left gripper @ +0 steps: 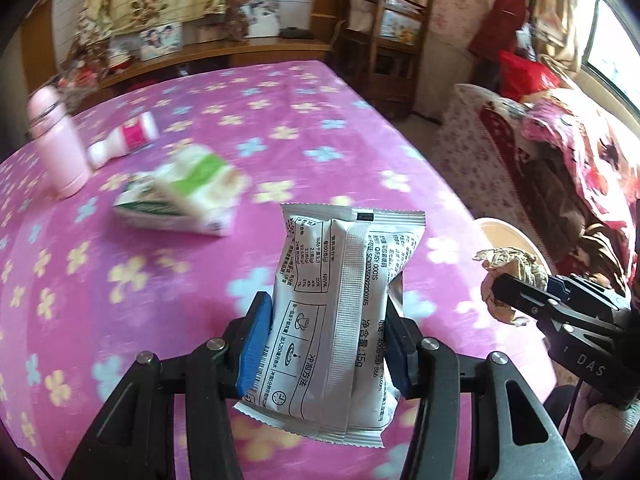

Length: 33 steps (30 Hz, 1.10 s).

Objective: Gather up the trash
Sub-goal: 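Carry snack bag and tissue over the cream bin and open both tools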

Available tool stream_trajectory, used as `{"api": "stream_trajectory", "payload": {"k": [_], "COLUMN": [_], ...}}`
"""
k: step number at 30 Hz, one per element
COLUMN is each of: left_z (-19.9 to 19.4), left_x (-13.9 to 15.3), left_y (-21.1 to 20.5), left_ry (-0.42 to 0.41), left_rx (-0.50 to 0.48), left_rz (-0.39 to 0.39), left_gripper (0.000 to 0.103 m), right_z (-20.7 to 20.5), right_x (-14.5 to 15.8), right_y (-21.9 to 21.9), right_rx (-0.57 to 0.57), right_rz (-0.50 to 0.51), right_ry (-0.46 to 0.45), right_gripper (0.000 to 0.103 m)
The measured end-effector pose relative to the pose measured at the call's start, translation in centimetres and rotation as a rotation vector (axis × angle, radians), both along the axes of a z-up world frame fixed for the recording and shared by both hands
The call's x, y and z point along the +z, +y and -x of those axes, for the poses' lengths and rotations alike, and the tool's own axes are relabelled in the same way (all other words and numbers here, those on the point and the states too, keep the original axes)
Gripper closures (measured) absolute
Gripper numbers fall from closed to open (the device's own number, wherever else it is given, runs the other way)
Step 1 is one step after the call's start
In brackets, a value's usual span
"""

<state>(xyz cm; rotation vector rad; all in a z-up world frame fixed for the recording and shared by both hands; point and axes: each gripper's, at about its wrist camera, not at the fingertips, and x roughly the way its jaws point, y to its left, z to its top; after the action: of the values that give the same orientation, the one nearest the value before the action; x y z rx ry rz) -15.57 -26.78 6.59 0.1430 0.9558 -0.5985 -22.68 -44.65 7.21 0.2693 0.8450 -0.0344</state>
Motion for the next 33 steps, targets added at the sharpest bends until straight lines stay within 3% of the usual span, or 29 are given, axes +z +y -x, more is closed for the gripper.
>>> {"api": "stream_trajectory", "payload": {"k": [15,33], "left_z": [4.0,5.6], "left_x": [0.0,-1.8], "left_y": [-13.7,-23.6], "left_ry": [0.032,0.079], "left_rx": [-0.185,-0.302], "left_rz": [0.023,0.007], "left_gripper": [0.049,0.049], "right_z": [6.1,8.6], "right_x": [-1.0,-4.1], "right_y": [-12.4,-21.1], "right_rx": [-0.234,-0.421], "right_rz": [0.038,0.046], "right_ry": [0.054,0.133], "right_gripper": [0.067,0.065]}}
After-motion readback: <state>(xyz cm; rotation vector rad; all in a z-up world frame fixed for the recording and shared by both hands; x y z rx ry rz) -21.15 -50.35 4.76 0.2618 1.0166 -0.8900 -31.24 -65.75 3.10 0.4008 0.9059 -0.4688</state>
